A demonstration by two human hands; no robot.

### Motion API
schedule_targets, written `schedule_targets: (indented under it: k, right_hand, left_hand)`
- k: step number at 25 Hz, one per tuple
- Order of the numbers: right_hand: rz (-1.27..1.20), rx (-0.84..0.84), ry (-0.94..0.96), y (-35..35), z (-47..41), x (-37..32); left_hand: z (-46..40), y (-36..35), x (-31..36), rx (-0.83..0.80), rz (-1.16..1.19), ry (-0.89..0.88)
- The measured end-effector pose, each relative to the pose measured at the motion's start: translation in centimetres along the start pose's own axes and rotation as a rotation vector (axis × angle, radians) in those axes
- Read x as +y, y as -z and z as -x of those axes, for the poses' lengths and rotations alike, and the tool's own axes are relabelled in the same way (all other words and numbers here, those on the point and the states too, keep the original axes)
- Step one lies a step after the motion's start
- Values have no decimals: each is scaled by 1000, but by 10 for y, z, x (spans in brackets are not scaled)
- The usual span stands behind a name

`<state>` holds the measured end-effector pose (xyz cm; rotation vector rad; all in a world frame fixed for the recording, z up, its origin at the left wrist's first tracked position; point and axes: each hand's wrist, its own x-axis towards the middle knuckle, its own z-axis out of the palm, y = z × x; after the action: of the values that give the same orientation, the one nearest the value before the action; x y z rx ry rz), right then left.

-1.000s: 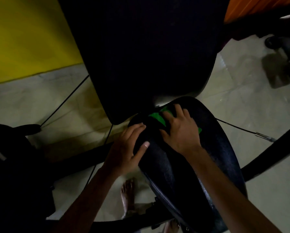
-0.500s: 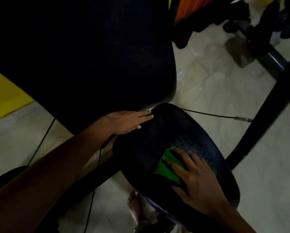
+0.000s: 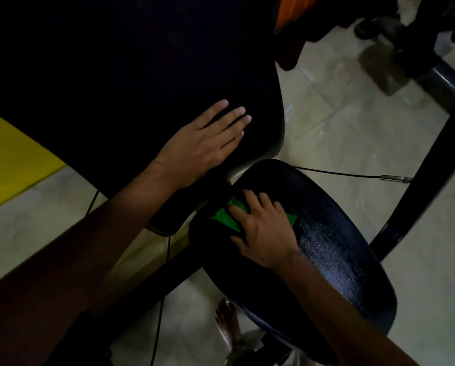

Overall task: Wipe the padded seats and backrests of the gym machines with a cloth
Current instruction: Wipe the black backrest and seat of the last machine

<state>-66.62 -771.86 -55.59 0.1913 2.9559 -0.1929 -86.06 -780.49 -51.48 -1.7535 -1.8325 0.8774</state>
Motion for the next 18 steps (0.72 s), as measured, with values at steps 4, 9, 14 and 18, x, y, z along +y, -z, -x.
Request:
schedule_targets:
  k: [4,9,14,18]
  right_hand:
    - [-13,-3,97,1,31,0]
    - [0,-22,39,3,0,-2]
    - [-43,-100,148,1,-34,-41]
    - [-1,-158,513,0,-23,-40]
  left_hand:
    - [6,3,-4,-40,-5,-1]
    - [25,6,-7,-36,-56,94]
    - [50,14,-9,2,-78,258]
    - [66,16,-3,3,-82,400]
